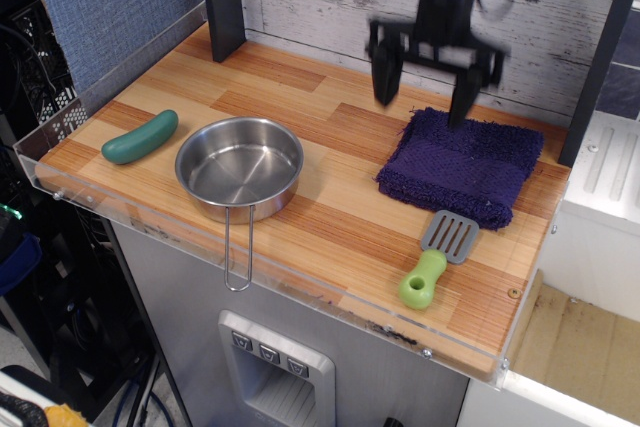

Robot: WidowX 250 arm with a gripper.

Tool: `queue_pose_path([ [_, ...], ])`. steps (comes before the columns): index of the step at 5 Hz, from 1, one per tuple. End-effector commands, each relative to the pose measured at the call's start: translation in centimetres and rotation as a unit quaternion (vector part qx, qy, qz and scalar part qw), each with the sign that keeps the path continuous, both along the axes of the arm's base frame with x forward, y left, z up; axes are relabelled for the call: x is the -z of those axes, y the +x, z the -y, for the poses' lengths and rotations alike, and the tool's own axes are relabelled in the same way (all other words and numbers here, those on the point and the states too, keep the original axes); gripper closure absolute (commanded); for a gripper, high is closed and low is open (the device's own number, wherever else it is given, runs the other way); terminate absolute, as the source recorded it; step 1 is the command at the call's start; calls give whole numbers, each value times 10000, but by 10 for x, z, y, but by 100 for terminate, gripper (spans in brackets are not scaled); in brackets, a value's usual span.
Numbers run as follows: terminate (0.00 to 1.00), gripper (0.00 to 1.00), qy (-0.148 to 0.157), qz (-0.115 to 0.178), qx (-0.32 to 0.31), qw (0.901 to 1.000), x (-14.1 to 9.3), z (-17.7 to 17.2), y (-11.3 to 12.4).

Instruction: Move the purple cloth behind the green spatula

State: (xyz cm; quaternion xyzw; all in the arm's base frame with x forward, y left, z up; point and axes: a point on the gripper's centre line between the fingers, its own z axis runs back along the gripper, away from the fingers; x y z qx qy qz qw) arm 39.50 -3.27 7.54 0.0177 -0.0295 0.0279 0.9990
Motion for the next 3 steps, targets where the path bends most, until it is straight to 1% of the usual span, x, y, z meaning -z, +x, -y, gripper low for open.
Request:
queue_pose_path([
  [1, 0, 0, -143, 802, 157, 9966, -74, -2, 3],
  [3, 0, 0, -197, 625, 314, 9974, -74, -13, -20],
])
